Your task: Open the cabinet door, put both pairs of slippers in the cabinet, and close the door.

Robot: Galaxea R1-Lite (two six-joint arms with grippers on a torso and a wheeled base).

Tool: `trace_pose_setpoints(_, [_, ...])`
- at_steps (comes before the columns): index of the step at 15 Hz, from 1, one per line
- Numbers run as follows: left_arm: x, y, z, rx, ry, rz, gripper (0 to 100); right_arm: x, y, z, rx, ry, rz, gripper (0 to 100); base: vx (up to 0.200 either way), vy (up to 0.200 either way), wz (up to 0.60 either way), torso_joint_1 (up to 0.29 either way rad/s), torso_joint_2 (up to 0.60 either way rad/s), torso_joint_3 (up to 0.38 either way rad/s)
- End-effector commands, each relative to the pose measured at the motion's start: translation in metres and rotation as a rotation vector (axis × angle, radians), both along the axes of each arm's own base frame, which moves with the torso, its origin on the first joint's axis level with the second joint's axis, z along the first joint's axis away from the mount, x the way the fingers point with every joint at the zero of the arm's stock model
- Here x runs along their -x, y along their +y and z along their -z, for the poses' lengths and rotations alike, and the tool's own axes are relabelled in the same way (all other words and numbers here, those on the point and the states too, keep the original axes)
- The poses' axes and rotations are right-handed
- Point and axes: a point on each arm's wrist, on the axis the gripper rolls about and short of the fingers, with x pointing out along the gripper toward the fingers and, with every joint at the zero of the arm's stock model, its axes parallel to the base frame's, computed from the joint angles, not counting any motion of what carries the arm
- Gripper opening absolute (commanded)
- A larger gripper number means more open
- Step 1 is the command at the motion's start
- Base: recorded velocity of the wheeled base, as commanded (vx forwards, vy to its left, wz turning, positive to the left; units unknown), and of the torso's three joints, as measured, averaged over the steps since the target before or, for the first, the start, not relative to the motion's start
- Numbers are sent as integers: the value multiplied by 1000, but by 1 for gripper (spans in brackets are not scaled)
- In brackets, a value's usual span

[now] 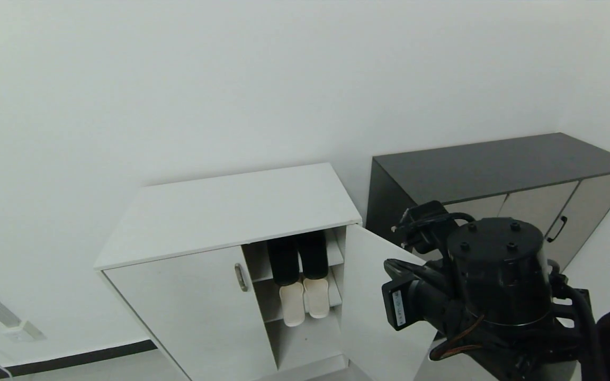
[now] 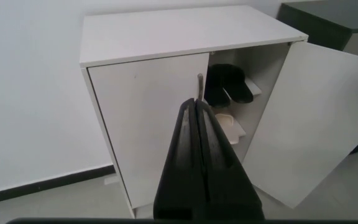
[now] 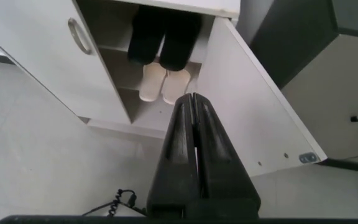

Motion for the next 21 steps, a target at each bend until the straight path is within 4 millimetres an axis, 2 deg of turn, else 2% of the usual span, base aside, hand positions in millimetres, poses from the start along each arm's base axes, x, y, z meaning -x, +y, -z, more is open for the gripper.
trace_pose_setpoints(1, [0, 0, 0, 1, 1, 0, 0, -2, 0, 6, 13, 11, 10, 0, -200, 0, 0, 2, 2, 2])
trace_pose_setpoints(5, [0, 0, 0, 1, 1, 0, 0, -10, -7, 12, 6, 3, 45, 0, -200, 0, 0, 0, 6, 4])
trace_pose_setpoints(8, [0, 0, 0, 1, 1, -2, 0, -28, -18, 15, 10, 12, 103, 0, 0, 0, 0, 0, 0, 0])
trace_pose_setpoints(10, [0, 0, 0, 1, 1, -2, 0, -55, -33, 16, 14, 22, 137, 0, 0, 0, 0, 0, 0, 0])
trace_pose_setpoints(13, [0, 0, 0, 1, 1, -2, 0, -114, -55, 8, -25, 3, 205, 0, 0, 0, 0, 0, 0, 0])
trace_pose_setpoints(15, [0, 0, 0, 1, 1, -2, 0, -148, -65, 10, -41, -5, 257, 0, 0, 0, 0, 0, 0, 0])
trace_pose_setpoints(16, [0, 0, 0, 1, 1, -2, 0, -154, -67, 12, -44, -3, 259, 0, 0, 0, 0, 0, 0, 0])
trace_pose_setpoints(19, [0, 0, 0, 1, 1, -2, 0, -192, -83, 24, -58, 14, 296, 0, 0, 0, 0, 0, 0, 0])
trace_pose_setpoints(21, [0, 0, 0, 1, 1, -2, 0, -205, -87, 33, -65, 29, 295, 0, 0, 0, 0, 0, 0, 0])
